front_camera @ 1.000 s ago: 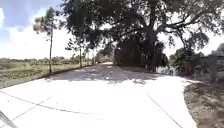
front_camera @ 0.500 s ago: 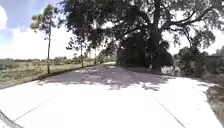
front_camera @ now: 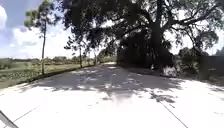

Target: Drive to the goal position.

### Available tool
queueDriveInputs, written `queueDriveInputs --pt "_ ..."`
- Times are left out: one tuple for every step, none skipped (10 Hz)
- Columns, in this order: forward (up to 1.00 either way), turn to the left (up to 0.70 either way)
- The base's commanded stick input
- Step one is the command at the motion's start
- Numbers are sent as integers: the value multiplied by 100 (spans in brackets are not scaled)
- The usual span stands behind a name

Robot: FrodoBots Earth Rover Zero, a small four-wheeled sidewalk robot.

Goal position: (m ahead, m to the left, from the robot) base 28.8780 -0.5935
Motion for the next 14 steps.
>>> queueDriveInputs --pt "85 0" --pt "85 0" --pt "85 29" --pt "85 24" --pt "85 0" --pt "85 0" --pt "85 0" --pt "85 0" --pt "85 0" --pt "85 0" --pt "85 0" --pt "85 0" --pt "85 0" --pt "85 0"
